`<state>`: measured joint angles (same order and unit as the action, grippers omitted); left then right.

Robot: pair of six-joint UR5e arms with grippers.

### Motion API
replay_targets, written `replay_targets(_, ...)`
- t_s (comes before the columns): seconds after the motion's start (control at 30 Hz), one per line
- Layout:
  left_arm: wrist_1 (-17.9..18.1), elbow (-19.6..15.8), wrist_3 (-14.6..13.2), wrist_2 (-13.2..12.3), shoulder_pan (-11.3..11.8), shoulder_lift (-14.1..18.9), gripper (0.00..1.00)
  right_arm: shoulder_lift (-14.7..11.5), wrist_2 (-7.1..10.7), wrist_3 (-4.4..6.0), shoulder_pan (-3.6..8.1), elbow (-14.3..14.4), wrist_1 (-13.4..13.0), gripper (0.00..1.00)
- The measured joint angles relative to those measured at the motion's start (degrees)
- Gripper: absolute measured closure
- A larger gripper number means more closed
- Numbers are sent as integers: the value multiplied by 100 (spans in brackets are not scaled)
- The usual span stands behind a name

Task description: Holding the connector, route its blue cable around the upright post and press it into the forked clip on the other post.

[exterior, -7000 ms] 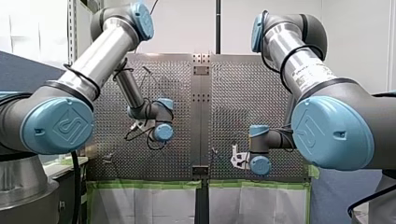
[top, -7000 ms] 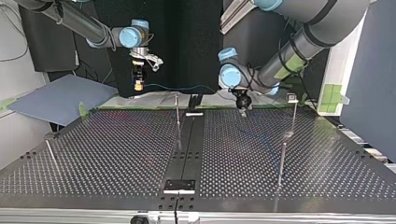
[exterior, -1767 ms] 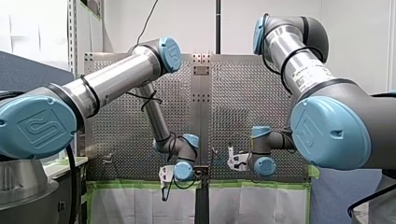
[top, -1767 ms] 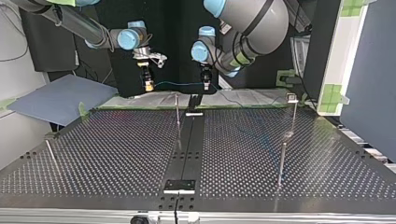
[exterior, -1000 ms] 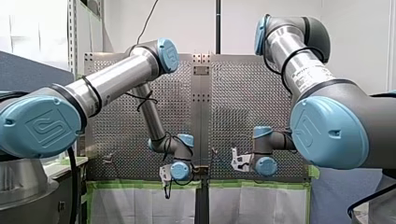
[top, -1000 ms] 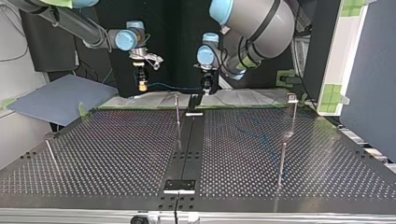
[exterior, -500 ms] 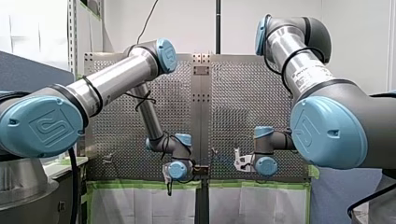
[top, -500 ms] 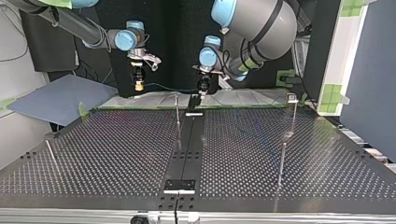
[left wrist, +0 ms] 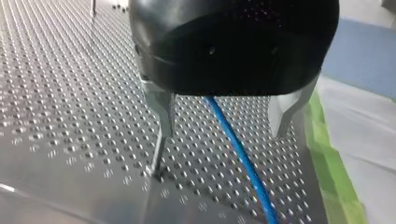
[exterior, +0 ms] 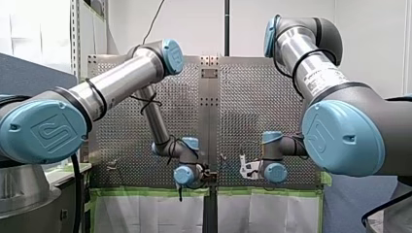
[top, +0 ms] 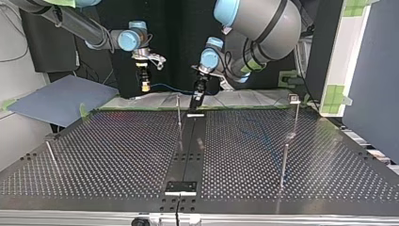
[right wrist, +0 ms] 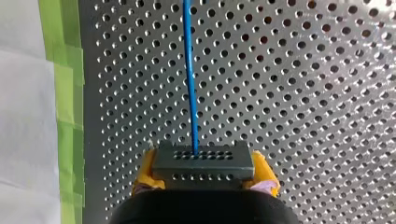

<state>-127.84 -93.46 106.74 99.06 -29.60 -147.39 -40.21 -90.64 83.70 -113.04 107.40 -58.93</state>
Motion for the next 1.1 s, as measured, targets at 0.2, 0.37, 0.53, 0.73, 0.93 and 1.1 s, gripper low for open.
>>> replay_targets(0.2, -68, -1, -1, 24, -24, 229, 1, 66, 8, -42, -47, -70, 101, 64)
replay_targets(0.37, -125, -2, -20, 159, -50, 290, 1, 106, 12, -55, -74, -106, 144, 64)
replay_targets(0.53, -145, -3, -99, 399, -97, 296, 1, 112, 49, -29, -88, -129, 154, 64)
replay_targets(0.73, -153, -3, -214, 704, -135, 296, 1, 115, 72, -20, -107, -134, 153, 64)
replay_targets(0.93, -154, -3, -353, 1023, -177, 296, 1, 114, 88, -27, -131, -135, 146, 64)
replay_targets(1.1, -154, -3, -509, 1282, -226, 296, 47, 114, 92, -36, -148, -136, 146, 64)
